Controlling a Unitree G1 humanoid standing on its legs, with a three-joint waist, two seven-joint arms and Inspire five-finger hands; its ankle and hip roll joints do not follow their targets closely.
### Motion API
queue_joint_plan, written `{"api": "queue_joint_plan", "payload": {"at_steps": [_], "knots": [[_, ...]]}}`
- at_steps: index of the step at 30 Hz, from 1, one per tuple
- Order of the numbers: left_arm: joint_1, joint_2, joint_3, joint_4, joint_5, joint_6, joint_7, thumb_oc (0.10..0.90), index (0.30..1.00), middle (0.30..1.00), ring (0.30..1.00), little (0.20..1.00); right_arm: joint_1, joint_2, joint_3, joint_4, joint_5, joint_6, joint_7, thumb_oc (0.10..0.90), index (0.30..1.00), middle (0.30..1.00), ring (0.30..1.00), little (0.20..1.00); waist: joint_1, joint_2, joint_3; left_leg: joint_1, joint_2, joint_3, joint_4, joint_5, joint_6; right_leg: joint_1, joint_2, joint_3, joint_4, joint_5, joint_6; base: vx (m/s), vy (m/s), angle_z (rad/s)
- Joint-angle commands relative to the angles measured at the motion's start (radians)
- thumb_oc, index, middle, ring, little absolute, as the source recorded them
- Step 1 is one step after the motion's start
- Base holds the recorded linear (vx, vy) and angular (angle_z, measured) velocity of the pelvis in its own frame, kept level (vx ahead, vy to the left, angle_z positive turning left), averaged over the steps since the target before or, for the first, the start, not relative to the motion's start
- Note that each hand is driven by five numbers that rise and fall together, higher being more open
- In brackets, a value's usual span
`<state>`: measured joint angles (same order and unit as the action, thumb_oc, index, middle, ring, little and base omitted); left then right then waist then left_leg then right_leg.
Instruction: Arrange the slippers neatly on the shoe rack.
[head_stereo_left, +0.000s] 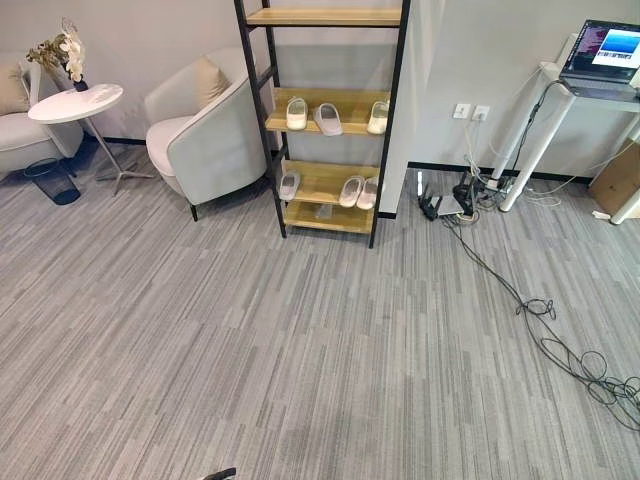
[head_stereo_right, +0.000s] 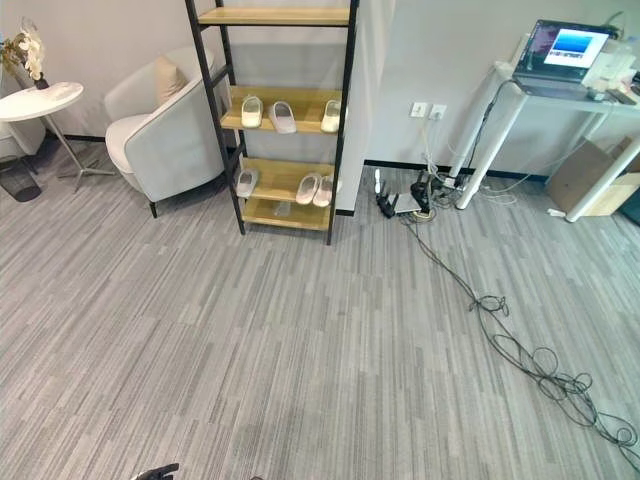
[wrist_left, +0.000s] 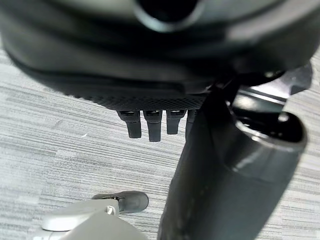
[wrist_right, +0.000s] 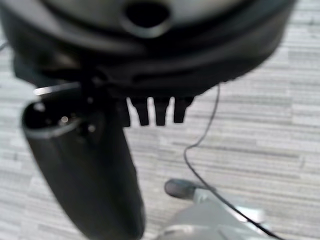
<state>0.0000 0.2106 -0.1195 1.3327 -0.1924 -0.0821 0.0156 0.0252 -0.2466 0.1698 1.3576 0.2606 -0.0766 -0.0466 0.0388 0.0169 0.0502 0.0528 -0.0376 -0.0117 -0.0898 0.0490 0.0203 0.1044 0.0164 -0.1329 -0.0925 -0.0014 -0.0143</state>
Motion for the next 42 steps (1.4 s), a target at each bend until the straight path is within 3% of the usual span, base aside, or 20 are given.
{"api": "queue_joint_plan", "payload": {"at_steps": [1,18,26,27,29,30,31,33,34,35,36,37,38,39,40,42], "knots": [[-0.062,-0.011,-0.047,0.045,0.042,-0.018,0.014,0.8,0.9,0.9,0.9,0.9,-0.01,-0.018,0.02,0.002,-0.032,-0.003,-0.002,0.8,0.9,0.9,0.9,0.9,0.025,-0.012,-0.022,0.016,0.035,0.001,0.003,-0.067,-0.06,0.004,-0.059,0.034,0.005,-0.047,0.134,0.0,0.0,0.0],[-0.069,-0.018,-0.067,0.052,0.076,-0.008,0.011,0.8,0.9,0.9,0.9,0.9,-0.01,-0.019,0.03,-0.003,-0.031,0.005,0.016,0.8,0.9,0.9,0.9,0.9,0.025,-0.01,-0.005,0.012,0.043,-0.01,0.003,-0.063,-0.067,0.001,-0.055,0.02,0.005,-0.05,0.129,0.0,-0.027,0.0],[-0.104,-0.008,-0.086,0.033,0.053,-0.012,0.022,0.8,0.9,0.9,0.9,0.9,-0.047,-0.045,0.031,-0.012,-0.026,0.004,0.013,0.8,0.9,0.9,0.9,0.9,0.017,0.007,0.041,-0.02,0.067,-0.017,0.003,-0.043,-0.084,-0.05,-0.04,0.01,0.054,-0.069,0.104,-0.02,-0.088,0.05],[-0.103,-0.006,-0.088,0.033,0.057,-0.013,0.024,0.8,0.9,0.9,0.9,0.9,-0.055,-0.049,0.033,-0.014,-0.028,0.003,0.011,0.8,0.9,0.9,0.9,0.9,0.017,0.008,0.049,-0.025,0.075,-0.013,0.022,-0.049,-0.089,-0.06,-0.037,0.014,0.078,-0.079,0.097,0.01,-0.148,0.12],[-0.099,-0.006,-0.088,0.019,0.034,-0.019,0.032,0.8,0.9,0.9,0.9,0.9,-0.078,-0.071,0.029,-0.026,-0.022,-0.003,0.009,0.8,0.9,0.9,0.9,0.9,0.025,-0.004,0.104,-0.158,0.089,0.025,0.309,-0.091,-0.114,-0.073,-0.046,0.029,0.145,-0.115,0.075,0.01,-0.191,0.0],[-0.099,-0.006,-0.088,0.019,0.034,-0.019,0.032,0.8,0.9,0.9,0.9,0.9,-0.078,-0.071,0.029,-0.026,-0.022,-0.003,0.009,0.8,0.9,0.9,0.9,0.9,0.024,-0.003,0.103,-0.164,0.09,0.024,0.317,-0.094,-0.114,-0.075,-0.045,0.028,0.146,-0.115,0.075,0.04,-0.156,-0.03],[-0.102,-0.01,-0.09,0.01,0.023,-0.023,0.036,0.8,0.9,0.9,0.9,0.9,-0.08,-0.074,0.03,-0.028,-0.023,-0.003,0.006,0.8,0.9,0.9,0.9,0.9,0.025,-0.007,0.115,-0.215,0.099,0.039,0.399,-0.078,-0.114,-0.072,-0.053,0.021,0.15,-0.122,0.069,0.07,-0.083,-0.07],[-0.101,-0.018,-0.106,-0.009,0.021,-0.028,0.037,0.8,0.9,0.9,0.9,0.9,-0.069,-0.079,0.024,-0.018,-0.021,0.002,-0.004,0.8,0.9,0.9,0.9,0.9,0.034,-0.009,0.126,-0.322,0.096,0.118,0.461,-0.071,-0.08,-0.042,-0.06,0.003,0.146,-0.154,0.058,0.22,-0.082,0.07],[-0.1,-0.018,-0.106,-0.009,0.021,-0.028,0.037,0.8,0.9,0.9,0.9,0.9,-0.069,-0.079,0.024,-0.018,-0.021,0.002,-0.004,0.8,0.9,0.9,0.9,0.9,0.034,-0.009,0.126,-0.323,0.096,0.119,0.465,-0.074,-0.08,-0.041,-0.061,0.003,0.146,-0.156,0.059,0.41,0.023,0.41],[-0.086,-0.019,-0.104,-0.007,0.028,-0.024,0.031,0.8,0.9,0.9,0.9,0.9,-0.061,-0.078,0.02,-0.013,-0.024,0.004,-0.003,0.8,0.9,0.9,0.9,0.9,0.052,-0.001,0.108,-0.35,0.082,0.156,0.365,-0.057,-0.065,0.001,-0.049,0.004,0.129,-0.178,0.064,0.26,0.049,0.45],[-0.085,-0.019,-0.104,-0.007,0.028,-0.024,0.031,0.8,0.9,0.9,0.9,0.9,-0.06,-0.078,0.02,-0.013,-0.024,0.004,-0.003,0.8,0.9,0.9,0.9,0.9,0.053,-0.003,0.11,-0.346,0.08,0.158,0.362,-0.056,-0.064,0.003,-0.051,0.005,0.128,-0.179,0.065,0.55,0.122,0.21],[-0.073,-0.021,-0.1,0.004,0.035,-0.022,0.029,0.8,0.9,0.9,0.9,0.9,-0.061,-0.07,0.024,-0.01,-0.031,0.006,-0.002,0.8,0.9,0.9,0.9,0.9,0.078,0.003,0.095,-0.395,0.076,0.185,0.266,0.011,-0.073,0.052,-0.036,0.021,0.114,-0.203,0.07,0.3,0.077,-0.07],[-0.073,-0.02,-0.1,0.004,0.035,-0.022,0.029,0.8,0.9,0.9,0.9,0.9,-0.061,-0.07,0.023,-0.01,-0.031,0.006,-0.002,0.8,0.9,0.9,0.9,0.9,0.079,0.0,0.096,-0.392,0.073,0.187,0.263,0.011,-0.073,0.055,-0.04,0.022,0.114,-0.205,0.071,0.57,0.151,-0.13],[-0.065,-0.022,-0.094,0.016,0.026,-0.021,0.032,0.8,0.9,0.9,0.9,0.9,-0.062,-0.064,0.023,-0.005,-0.038,0.008,-0.004,0.8,0.9,0.9,0.9,0.9,0.107,-0.005,0.089,-0.431,0.071,0.173,0.2,0.04,-0.083,0.098,-0.033,0.054,0.102,-0.215,0.074,0.46,0.138,-0.23],[-0.043,-0.026,-0.074,0.037,0.025,-0.013,0.023,0.8,0.9,0.9,0.9,0.9,-0.059,-0.054,0.018,0.001,-0.044,0.009,0.007,0.8,0.9,0.9,0.9,0.9,0.117,-0.012,0.071,-0.402,0.069,0.162,0.146,0.049,-0.077,0.121,-0.028,0.07,0.095,-0.223,0.085,0.46,0.139,-0.45],[-0.033,-0.017,-0.052,0.053,0.035,-0.007,0.025,0.8,0.9,0.9,0.9,0.9,-0.053,-0.047,0.011,0.002,-0.049,0.011,0.009,0.8,0.9,0.9,0.9,0.9,0.119,-0.029,0.052,-0.398,0.053,0.162,0.155,0.081,-0.061,0.12,-0.05,0.07,0.101,-0.216,0.098,0.34,0.13,-0.73]]}}
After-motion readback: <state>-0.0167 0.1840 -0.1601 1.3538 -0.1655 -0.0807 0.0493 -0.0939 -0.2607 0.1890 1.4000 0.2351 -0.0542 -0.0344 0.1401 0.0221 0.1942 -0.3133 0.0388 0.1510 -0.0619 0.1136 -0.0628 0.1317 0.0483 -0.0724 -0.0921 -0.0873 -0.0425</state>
